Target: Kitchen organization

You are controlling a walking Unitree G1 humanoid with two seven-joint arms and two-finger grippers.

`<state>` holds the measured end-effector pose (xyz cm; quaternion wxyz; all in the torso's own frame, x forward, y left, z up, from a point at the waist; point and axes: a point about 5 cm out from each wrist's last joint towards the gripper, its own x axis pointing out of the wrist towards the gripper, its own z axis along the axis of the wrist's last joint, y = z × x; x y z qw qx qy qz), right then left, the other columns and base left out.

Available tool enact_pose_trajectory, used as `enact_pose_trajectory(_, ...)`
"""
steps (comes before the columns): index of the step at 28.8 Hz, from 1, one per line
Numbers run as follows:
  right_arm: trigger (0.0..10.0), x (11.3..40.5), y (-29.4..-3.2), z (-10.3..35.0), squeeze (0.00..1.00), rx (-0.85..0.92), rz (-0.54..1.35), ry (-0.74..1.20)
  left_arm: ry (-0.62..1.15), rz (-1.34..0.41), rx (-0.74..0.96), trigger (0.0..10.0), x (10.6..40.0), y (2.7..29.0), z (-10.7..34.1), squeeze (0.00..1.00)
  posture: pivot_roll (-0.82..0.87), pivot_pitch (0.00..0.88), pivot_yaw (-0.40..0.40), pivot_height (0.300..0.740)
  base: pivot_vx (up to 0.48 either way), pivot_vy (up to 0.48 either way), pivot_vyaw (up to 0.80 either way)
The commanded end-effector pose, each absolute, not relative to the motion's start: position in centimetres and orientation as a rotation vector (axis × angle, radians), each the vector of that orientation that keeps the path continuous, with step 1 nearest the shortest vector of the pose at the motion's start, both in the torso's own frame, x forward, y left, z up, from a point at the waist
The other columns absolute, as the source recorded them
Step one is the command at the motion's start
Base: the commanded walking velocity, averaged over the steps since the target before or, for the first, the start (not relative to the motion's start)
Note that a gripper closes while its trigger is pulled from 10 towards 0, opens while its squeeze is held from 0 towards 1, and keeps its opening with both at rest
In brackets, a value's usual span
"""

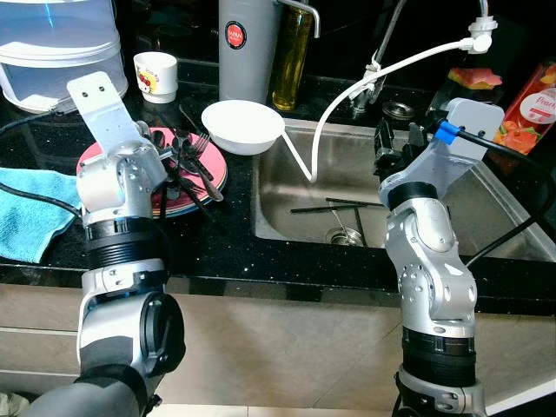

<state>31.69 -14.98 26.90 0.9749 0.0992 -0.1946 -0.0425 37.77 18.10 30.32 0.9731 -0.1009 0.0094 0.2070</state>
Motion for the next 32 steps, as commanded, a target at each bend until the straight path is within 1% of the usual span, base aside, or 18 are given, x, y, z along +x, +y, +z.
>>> enact_pose_trajectory(1, 10.0, 31.7, -15.0, 27.0, 0.00, 0.209, -0.093, -0.401, -0.109, 0.355, -0.157, 10.0, 37.5, 16.9, 32.7, 0.00, 0.18, 0.000, -0.091, 0.740, 0.000, 0.000, 0.00)
enact_pose_trajectory(5, 10.0, 31.7, -14.9, 27.0, 0.00, 0.210, -0.091, -0.399, -0.154, 0.287, -0.144, 10.0, 37.3, 15.9, 33.3, 0.00, 0.18, 0.000, -0.090, 0.740, 0.000, 0.000, 0.00)
enact_pose_trajectory(6, 10.0, 31.7, -14.9, 26.9, 0.00, 0.211, -0.091, -0.398, -0.159, 0.192, -0.147, 10.0, 37.3, 14.8, 33.4, 0.00, 0.18, 0.000, -0.090, 0.740, 0.000, 0.000, 0.00)
enact_pose_trajectory(7, 10.0, 31.7, -14.9, 26.9, 0.00, 0.213, -0.091, -0.396, -0.141, -0.002, -0.155, 10.0, 37.1, 12.3, 33.3, 0.00, 0.18, 0.000, -0.089, 0.740, 0.000, 0.000, 0.00)
enact_pose_trajectory(8, 10.0, 31.7, -14.9, 26.9, 0.00, 0.213, -0.092, -0.395, -0.125, -0.118, -0.166, 10.0, 36.7, 10.8, 33.0, 0.00, 0.19, 0.000, -0.087, 0.740, 0.000, 0.000, 0.00)
enact_pose_trajectory(10, 10.0, 31.7, -14.9, 26.9, 0.00, 0.214, -0.091, -0.395, -0.092, -0.281, -0.165, 10.0, 36.1, 8.9, 32.5, 0.00, 0.19, 0.000, -0.086, 0.740, 0.000, 0.000, 0.00)
enact_pose_trajectory(11, 10.0, 31.7, -14.9, 26.9, 0.00, 0.214, -0.091, -0.395, -0.092, -0.281, -0.165, 10.0, 36.1, 8.9, 32.5, 0.00, 0.19, 0.000, -0.086, 0.740, 0.000, 0.000, 0.00)
enact_pose_trajectory(12, 10.0, 31.7, -14.8, 26.9, 0.00, 0.215, -0.091, -0.394, -0.080, -0.337, -0.157, 10.0, 35.9, 8.3, 32.2, 0.00, 0.19, 0.000, -0.085, 0.740, 0.000, 0.000, 0.00)
enact_pose_trajectory(13, 10.0, 31.7, -14.8, 26.8, 0.00, 0.218, -0.091, -0.394, -0.074, -0.441, -0.052, 10.0, 35.2, 7.2, 31.2, 0.00, 0.19, 0.000, -0.079, 0.740, 0.000, 0.000, 0.00)
enact_pose_trajectory(14, 10.0, 31.7, -14.8, 26.8, 0.00, 0.218, -0.091, -0.394, -0.074, -0.441, -0.052, 10.0, 35.2, 7.2, 31.2, 0.00, 0.19, 0.000, -0.079, 0.740, 0.000, 0.000, 0.00)
enact_pose_trajectory(15, 10.0, 31.6, -14.7, 26.8, 0.00, 0.220, -0.092, -0.394, -0.087, -0.479, 0.005, 10.0, 34.9, 6.9, 30.9, 0.00, 0.19, 0.000, -0.078, 0.740, 0.000, 0.000, 0.00)
enact_pose_trajectory(17, 10.0, 31.6, -14.7, 26.7, 0.00, 0.223, -0.093, -0.393, -0.077, -0.548, 0.061, 10.0, 34.5, 6.4, 30.1, 0.00, 0.19, 0.005, -0.074, 0.740, 0.000, 0.000, 0.00)
enact_pose_trajectory(18, 10.0, 31.6, -14.7, 26.7, 0.00, 0.223, -0.093, -0.393, -0.077, -0.548, 0.061, 10.0, 34.5, 6.4, 30.1, 0.00, 0.19, 0.005, -0.074, 0.740, 0.000, 0.000, 0.00)
enact_pose_trajectory(20, 10.0, 31.6, -14.7, 26.7, 0.00, 0.225, -0.094, -0.392, -0.040, -0.564, 0.122, 10.0, 34.5, 6.4, 29.1, 0.00, 0.20, 0.009, -0.072, 0.740, 0.000, 0.000, 0.00)
enact_pose_trajectory(21, 10.0, 31.6, -14.6, 26.7, 0.00, 0.226, -0.094, -0.393, -0.028, -0.572, 0.156, 10.0, 34.6, 6.4, 28.7, 0.09, 0.20, 0.012, -0.069, 0.740, 0.000, 0.000, 0.00)
enact_pose_trajectory(22, 10.0, 31.6, -14.6, 26.8, 0.00, 0.229, -0.094, -0.394, -0.007, -0.585, 0.174, 10.0, 34.6, 6.5, 28.2, 1.00, 0.20, 0.017, -0.065, 0.740, 0.000, 0.000, 0.00)
enact_pose_trajectory(26, 10.0, 31.5, -14.5, 26.8, 0.00, 0.235, -0.096, -0.397, 0.005, -0.607, 0.190, 10.0, 34.7, 6.7, 27.8, 1.00, 0.20, 0.025, -0.062, 0.740, 0.000, 0.000, 0.00)
enact_pose_trajectory(32, 10.0, 31.4, -14.2, 26.8, 0.00, 0.240, -0.092, -0.395, -0.050, -0.587, 0.205, 10.0, 34.9, 7.0, 28.5, 1.00, 0.19, 0.037, -0.056, 0.740, 0.000, 0.000, 0.00)
